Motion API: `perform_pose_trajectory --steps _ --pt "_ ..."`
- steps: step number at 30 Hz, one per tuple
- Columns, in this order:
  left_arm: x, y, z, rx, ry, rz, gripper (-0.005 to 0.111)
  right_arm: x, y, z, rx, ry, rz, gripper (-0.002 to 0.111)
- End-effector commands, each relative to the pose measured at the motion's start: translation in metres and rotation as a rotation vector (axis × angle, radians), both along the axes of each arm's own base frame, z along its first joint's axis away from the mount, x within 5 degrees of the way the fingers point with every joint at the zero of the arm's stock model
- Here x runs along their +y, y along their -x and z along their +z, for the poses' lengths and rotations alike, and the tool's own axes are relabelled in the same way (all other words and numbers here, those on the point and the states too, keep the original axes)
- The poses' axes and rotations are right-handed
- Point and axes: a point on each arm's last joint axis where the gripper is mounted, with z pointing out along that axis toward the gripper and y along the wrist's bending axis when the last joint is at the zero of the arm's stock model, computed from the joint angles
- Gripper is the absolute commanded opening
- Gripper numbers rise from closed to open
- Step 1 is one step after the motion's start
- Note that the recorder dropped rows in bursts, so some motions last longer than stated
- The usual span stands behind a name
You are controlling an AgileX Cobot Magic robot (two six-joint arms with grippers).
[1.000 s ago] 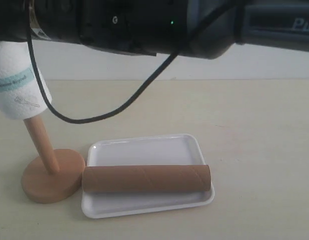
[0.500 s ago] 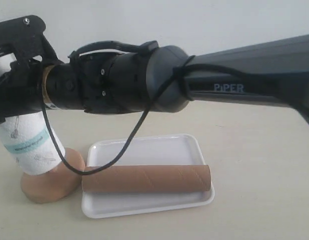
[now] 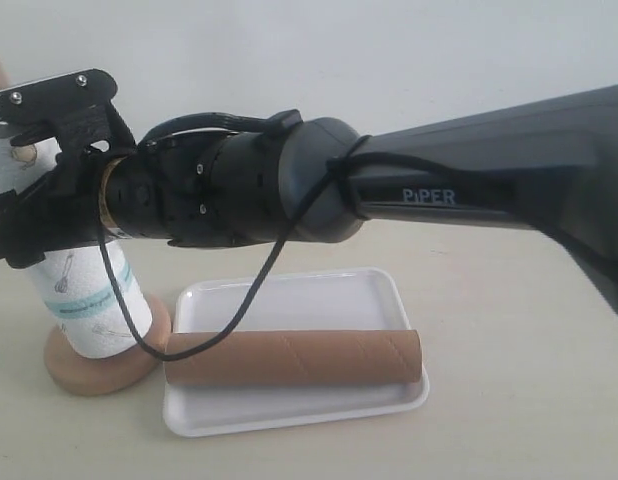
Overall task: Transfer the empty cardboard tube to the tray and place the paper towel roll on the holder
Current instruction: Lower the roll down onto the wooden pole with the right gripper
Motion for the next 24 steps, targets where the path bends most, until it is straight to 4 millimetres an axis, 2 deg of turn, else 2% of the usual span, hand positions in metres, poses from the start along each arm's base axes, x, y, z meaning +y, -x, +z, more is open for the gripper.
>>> perform_pose_trajectory --steps 1,4,6,8,14,21,24 --pt "0.000 0.000 -0.001 -0.003 -0.007 0.000 0.005 -0.003 -0.002 0.004 0.007 0.005 -0.046 0.001" --pt "0.000 0.000 -0.001 -0.003 -0.007 0.000 0.005 -0.003 -0.002 0.004 0.007 0.005 -0.046 0.002" --pt "0.000 0.000 -0.001 -0.003 -0.007 0.000 0.005 -0.003 -0.002 0.004 0.007 0.005 -0.046 0.010" --pt "0.000 0.000 -0.001 -0.003 -0.007 0.000 0.005 -0.003 -0.002 0.004 0.007 0.004 -0.044 0.026" --pt "0.000 0.000 -0.001 -0.003 -0.007 0.000 0.005 -0.003 -0.002 0.004 0.014 0.001 -0.051 0.105" --pt "0.000 0.000 -0.001 -0.003 -0.007 0.000 0.005 -0.003 -0.002 0.006 0.000 0.005 -0.046 0.104" --pt "0.000 0.000 -0.001 -0.003 -0.007 0.000 0.005 -0.006 -0.001 0.018 -0.041 0.004 -0.034 0.104"
